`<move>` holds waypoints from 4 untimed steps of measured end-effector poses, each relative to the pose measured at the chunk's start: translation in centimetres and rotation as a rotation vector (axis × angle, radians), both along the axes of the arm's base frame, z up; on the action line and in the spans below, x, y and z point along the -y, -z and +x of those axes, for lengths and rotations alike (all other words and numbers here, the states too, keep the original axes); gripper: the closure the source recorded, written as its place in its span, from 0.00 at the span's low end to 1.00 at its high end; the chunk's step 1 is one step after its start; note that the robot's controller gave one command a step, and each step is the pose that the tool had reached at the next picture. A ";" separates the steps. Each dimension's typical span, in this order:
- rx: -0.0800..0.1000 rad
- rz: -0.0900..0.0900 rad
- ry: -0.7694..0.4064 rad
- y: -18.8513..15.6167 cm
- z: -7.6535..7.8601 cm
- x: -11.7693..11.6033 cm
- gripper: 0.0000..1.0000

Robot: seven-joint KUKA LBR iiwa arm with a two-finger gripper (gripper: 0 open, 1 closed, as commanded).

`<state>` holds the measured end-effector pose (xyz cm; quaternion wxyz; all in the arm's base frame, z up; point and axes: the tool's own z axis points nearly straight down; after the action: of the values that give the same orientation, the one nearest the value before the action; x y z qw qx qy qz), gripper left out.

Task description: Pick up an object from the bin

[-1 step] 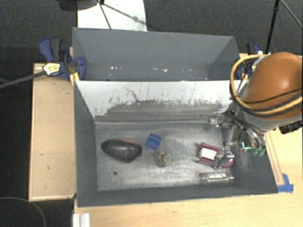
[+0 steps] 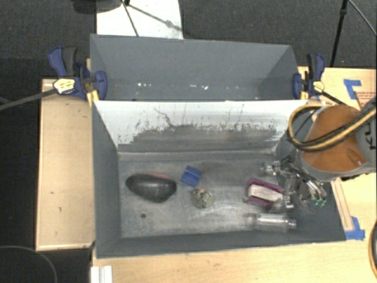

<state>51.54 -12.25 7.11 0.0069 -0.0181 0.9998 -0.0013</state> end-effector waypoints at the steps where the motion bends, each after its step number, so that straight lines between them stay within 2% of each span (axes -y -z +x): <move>1: -0.005 0.001 -0.002 -0.1 0.2 0.0 0.00; 4: -0.001 -0.001 -0.010 -0.3 0.6 0.0 0.00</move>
Offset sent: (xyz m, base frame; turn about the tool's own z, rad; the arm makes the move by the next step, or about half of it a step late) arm 0.0000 0.0000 0.0000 0.0000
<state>52.18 -12.28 7.38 0.0064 -0.0229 0.9997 -0.0015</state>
